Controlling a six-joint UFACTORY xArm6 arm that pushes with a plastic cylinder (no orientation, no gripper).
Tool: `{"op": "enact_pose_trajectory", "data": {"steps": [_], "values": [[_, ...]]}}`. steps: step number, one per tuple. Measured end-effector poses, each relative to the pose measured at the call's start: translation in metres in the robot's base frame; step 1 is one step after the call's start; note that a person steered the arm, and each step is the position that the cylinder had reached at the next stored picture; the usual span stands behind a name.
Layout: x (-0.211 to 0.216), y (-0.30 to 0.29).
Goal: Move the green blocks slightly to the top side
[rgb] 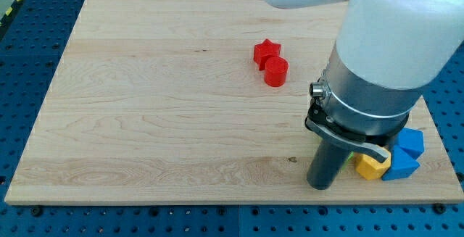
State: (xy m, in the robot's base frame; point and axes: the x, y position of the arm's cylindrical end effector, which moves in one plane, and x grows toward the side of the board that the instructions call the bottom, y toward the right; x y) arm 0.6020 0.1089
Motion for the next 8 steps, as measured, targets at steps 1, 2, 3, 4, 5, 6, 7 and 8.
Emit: {"op": "enact_pose_trajectory", "data": {"steps": [1,2,3,4,5,6,7,8], "values": [[-0.015,0.005],[-0.014,0.01],[-0.005,0.011],[-0.009,0.035],[-0.018,0.038],[-0.048,0.035],[-0.05,0.035],[-0.079,0.035]]}}
